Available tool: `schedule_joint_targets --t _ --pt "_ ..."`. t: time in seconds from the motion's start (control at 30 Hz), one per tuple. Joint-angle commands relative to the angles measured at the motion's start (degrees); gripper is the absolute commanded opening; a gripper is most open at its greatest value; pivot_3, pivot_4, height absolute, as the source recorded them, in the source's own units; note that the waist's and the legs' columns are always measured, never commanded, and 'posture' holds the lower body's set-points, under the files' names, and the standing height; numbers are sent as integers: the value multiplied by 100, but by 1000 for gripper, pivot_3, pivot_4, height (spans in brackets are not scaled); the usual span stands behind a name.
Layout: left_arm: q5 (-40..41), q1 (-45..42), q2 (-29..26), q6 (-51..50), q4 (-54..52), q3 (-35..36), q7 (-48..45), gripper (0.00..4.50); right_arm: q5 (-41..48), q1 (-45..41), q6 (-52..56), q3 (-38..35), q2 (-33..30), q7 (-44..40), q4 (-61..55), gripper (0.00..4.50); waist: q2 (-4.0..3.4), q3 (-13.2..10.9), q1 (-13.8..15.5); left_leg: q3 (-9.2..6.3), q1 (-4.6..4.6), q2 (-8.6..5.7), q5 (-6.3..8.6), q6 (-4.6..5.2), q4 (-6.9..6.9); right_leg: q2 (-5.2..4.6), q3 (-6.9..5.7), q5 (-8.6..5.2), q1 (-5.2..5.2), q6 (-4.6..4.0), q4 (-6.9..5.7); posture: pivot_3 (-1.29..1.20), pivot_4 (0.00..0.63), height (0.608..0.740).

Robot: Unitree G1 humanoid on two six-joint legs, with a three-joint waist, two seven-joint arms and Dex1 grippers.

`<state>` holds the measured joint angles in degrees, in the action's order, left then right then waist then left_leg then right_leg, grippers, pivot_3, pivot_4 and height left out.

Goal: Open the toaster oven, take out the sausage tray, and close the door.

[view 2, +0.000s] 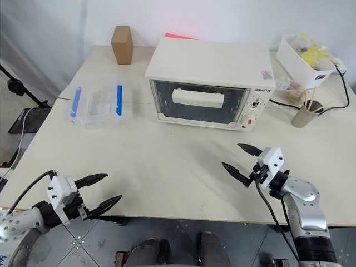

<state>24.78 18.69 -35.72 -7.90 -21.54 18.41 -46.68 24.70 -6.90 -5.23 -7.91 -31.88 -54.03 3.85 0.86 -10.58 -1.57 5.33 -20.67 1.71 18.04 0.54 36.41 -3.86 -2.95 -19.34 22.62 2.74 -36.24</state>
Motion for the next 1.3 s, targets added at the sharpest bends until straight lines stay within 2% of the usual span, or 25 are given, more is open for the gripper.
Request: schedule_joint_targets --t 0.03,0.17,0.3,0.43,0.6,0.7,0.83,1.17,1.3 --pt "-35 -179 51 84 -85 -32 119 4471 207 -181 206 -30 63 -14 -240 4500 0 0 -8 0 1 0 -1 1 0 0 0 0 0 1 -2 0 150 740" --pt "307 -548 115 -198 -149 34 238 4471 509 -488 810 -3 130 75 -561 4500 0 0 -10 1 7 0 -7 -1 1 0 0 1 1 1 -20 0 150 740" --pt "1410 -1572 235 -811 165 286 303 4471 850 -1279 1700 16 168 398 -750 4500 -1 -1 -4 -2 6 -2 -20 -6 9 0 0 2 2 3 -36 0 150 740" --pt "1551 -2421 426 -943 670 147 365 4471 872 -1970 2160 -7 339 788 -547 4500 0 -1 -3 -6 7 -1 -22 -8 39 0 -4 3 0 4 -62 0 150 740" --pt "1677 -2706 493 -1147 813 50 269 4471 771 -2241 2160 -22 403 827 -520 4500 0 -1 -7 -4 -17 -1 -30 -27 56 1 -7 5 11 8 -64 0 150 740" --pt "1705 -2720 526 -1255 833 -31 218 4471 806 -2315 2059 78 448 643 -648 4500 0 -1 -3 -4 -62 -1 -28 -21 71 1 -10 12 38 21 -68 0 150 740" --pt "1695 -2721 604 -1345 840 -67 254 4471 760 -2102 1818 252 393 132 -942 4500 0 -1 -2 -1 -62 -2 -25 -15 74 1 -9 14 39 24 -66 0 150 740" --pt "1895 -3329 585 -1737 1393 43 262 4471 -398 -1202 -203 642 -130 -986 -794 4500 0 -1 -4 4 -57 -2 -29 -20 78 3 -6 13 39 25 -64 0 150 740" --pt "1526 -4304 699 -1495 2258 -231 245 3632 -701 -974 -857 745 -154 -1107 -562 4500 12 -8 38 -2 -54 -1 -39 -32 81 10 -9 13 38 24 -65 0 150 740"
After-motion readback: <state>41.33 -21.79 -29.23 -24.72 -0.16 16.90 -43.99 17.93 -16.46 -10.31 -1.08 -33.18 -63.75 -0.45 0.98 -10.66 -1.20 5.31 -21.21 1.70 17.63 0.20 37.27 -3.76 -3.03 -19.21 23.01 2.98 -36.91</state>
